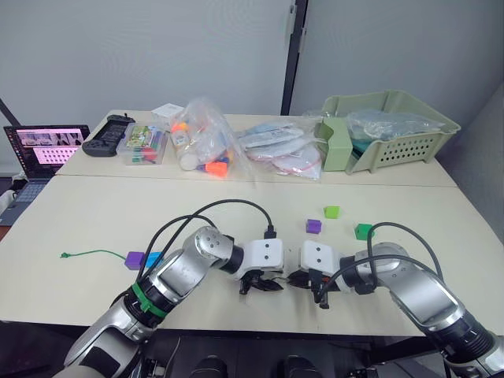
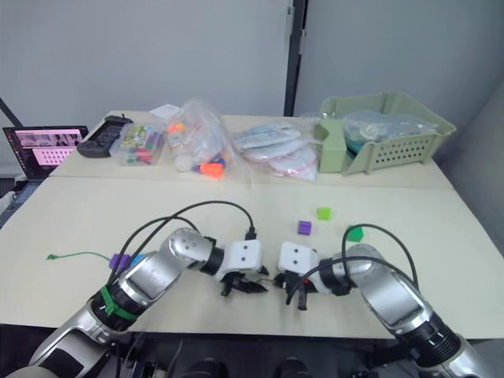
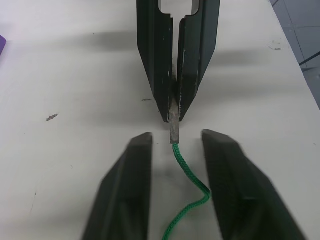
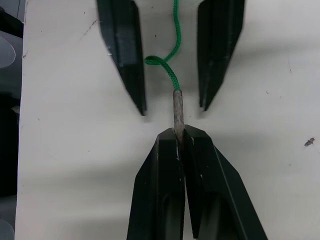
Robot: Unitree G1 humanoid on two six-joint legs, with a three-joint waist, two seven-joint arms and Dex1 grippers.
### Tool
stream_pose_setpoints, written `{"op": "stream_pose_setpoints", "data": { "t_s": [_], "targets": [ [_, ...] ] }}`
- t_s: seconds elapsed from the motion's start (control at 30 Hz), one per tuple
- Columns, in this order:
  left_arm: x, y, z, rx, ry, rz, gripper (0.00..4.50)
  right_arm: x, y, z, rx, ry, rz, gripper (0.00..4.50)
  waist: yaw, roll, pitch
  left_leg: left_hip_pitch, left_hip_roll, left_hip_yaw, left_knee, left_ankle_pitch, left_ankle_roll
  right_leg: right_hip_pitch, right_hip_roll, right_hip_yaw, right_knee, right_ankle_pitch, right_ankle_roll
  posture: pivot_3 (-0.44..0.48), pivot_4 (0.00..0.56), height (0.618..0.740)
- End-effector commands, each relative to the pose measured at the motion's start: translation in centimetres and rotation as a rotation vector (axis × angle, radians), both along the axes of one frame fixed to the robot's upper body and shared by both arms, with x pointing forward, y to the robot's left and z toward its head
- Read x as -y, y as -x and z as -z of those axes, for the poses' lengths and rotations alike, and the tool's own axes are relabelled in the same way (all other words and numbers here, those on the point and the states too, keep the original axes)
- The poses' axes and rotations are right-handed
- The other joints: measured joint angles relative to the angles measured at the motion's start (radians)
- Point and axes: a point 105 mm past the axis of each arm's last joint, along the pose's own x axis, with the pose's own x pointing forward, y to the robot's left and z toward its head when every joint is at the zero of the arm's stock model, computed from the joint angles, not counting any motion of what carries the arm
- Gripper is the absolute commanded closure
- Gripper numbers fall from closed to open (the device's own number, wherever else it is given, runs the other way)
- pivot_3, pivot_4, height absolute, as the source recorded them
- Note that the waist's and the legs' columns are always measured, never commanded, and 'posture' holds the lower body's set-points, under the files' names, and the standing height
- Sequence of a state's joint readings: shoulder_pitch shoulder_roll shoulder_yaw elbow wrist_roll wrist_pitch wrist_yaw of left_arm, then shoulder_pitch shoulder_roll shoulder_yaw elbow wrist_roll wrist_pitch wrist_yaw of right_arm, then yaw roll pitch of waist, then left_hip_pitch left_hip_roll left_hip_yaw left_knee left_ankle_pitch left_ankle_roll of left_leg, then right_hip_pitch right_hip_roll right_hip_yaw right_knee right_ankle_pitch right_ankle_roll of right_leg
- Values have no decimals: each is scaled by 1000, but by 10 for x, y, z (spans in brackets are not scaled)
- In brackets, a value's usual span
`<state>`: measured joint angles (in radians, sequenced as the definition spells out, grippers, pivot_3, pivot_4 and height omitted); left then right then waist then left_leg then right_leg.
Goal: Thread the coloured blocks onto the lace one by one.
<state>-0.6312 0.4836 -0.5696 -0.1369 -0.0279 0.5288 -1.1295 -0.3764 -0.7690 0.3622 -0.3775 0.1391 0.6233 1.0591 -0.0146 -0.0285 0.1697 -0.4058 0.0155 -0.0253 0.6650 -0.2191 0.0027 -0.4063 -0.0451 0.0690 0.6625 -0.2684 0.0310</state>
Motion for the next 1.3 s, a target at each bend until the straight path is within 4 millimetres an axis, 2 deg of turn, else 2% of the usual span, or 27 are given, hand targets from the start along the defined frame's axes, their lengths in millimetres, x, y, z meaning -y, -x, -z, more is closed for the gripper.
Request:
{"op": "stream_pose_setpoints", "data": {
  "t_s": [0.03,0.07,0.47,0.5,0.7,0.87,0.97,1.13,1.23,1.3],
  "targets": [
    [2,-1,-7,24,22,4,4232,-4,1,-7,26,-8,-14,4500,0,0,0,0,0,0,0,0,0,0,0,0,0,0,0,0,150,740],
    [3,-1,-7,23,23,2,4479,-4,1,-7,26,-8,-14,4500,0,0,0,0,0,0,0,0,0,0,0,0,0,0,0,0,150,740],
    [8,-2,-9,19,47,-2,4479,-4,5,-3,6,1,-27,4500,0,0,0,0,0,0,0,0,0,0,0,0,0,0,0,0,150,740],
    [8,-2,-9,19,47,-1,4500,-4,3,-5,14,-14,-11,3805,0,0,0,0,0,0,0,0,0,0,0,0,0,0,0,0,150,740],
    [-3,-5,-7,14,42,-5,4500,7,1,-13,24,-50,63,1740,1,0,0,0,0,0,0,0,0,0,0,0,0,0,0,0,150,740],
    [-21,-11,-7,-1,65,-26,4500,33,3,-19,37,-61,173,14,1,0,0,0,0,0,0,0,0,0,0,0,0,0,0,0,150,740],
    [-27,-11,-15,-32,142,-37,4500,46,6,-20,35,-82,239,14,3,0,0,0,0,0,0,0,0,0,0,0,0,0,0,0,150,740],
    [-46,-10,-14,-64,163,-48,4500,66,9,-19,50,-139,407,14,2,0,0,0,0,0,0,0,0,0,0,0,0,0,0,0,150,740],
    [-53,-9,-15,-66,154,-47,4500,78,11,-19,67,-192,530,14,2,0,0,0,0,0,0,0,0,0,0,0,0,0,0,0,150,740],
    [-56,-10,-15,-53,140,-51,4500,90,10,-16,99,-231,674,14,3,0,0,0,0,0,0,0,0,0,0,0,0,0,0,0,150,740]
  ]
}}
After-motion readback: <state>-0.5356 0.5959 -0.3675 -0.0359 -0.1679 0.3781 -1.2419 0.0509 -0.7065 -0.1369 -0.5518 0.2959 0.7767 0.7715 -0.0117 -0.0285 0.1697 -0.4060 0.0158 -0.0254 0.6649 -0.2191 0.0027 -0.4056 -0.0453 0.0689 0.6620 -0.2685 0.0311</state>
